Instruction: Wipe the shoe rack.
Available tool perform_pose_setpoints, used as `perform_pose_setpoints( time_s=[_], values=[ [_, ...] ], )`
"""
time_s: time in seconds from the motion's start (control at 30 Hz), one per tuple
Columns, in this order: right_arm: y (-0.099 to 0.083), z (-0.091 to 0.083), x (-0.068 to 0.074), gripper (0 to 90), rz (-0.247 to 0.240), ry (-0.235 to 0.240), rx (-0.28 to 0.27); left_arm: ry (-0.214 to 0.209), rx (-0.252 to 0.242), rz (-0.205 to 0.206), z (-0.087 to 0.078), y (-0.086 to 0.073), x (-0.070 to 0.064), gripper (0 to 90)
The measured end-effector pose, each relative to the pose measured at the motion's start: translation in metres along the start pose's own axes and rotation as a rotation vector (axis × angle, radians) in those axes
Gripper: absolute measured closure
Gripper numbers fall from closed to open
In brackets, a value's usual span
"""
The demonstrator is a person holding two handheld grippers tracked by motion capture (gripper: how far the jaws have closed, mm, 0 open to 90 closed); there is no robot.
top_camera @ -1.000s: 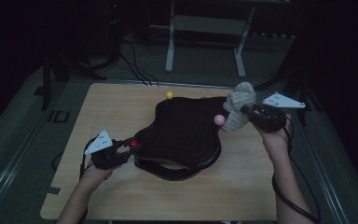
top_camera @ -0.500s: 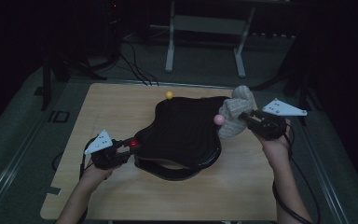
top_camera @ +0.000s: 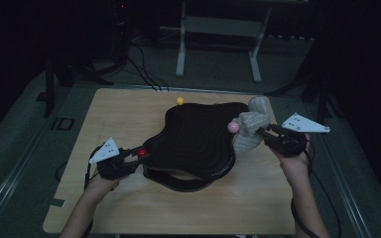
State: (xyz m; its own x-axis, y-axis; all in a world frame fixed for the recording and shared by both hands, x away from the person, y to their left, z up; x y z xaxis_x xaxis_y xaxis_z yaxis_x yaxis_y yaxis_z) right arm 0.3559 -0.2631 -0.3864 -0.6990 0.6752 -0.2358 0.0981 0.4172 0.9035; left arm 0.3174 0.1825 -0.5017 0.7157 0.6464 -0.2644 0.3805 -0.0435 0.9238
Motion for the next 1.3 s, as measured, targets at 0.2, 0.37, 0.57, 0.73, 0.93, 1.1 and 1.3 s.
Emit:
perform_pose_setpoints(
  time_s=[0.2,0.37,0.57,0.73,0.93,1.1,1.3],
  values=[
    [-0.016,0.007,0.011,72.5,-0.007,0.026,0.042,-0.003,0.000,0.000,0.000,0.000,0.000,59.8],
    [-0.006,-0.003,0.013,72.5,-0.032,0.011,0.020,-0.015,-0.001,0.003,0.000,0.000,0.002,59.8],
    [-0.027,0.010,0.012,72.4,-0.050,-0.012,0.127,-0.006,0.004,0.012,0.000,0.000,0.001,59.9],
    [-0.013,-0.004,0.000,72.3,-0.011,-0.046,0.068,-0.006,0.006,0.015,0.000,0.000,0.001,59.8],
    [-0.003,0.005,-0.007,72.3,-0.019,-0.086,0.083,-0.008,0.006,0.012,0.000,0.000,0.001,59.8],
    [-0.029,0.019,-0.013,72.3,0.008,-0.108,0.178,-0.010,0.003,0.009,0.000,0.000,0.002,59.8],
    [-0.014,0.012,-0.015,71.9,-0.003,-0.100,0.129,-0.013,0.007,0.011,0.000,0.000,0.002,59.9]
  ],
)
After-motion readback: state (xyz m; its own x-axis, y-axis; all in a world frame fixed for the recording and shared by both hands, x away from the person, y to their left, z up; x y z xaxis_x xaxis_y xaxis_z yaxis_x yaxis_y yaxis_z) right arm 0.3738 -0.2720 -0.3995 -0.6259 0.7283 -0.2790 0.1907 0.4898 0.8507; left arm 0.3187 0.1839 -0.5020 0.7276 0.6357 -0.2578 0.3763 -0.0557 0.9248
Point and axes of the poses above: each handheld gripper's, and its own axes: z roughly forward along the jaws, y roughly out of its top, x roughly to its left, the point moved 3 cm from there along z, roughly forward along the jaws, and after that the axes turned 9 degrees about -z, right-handed, at the moved point
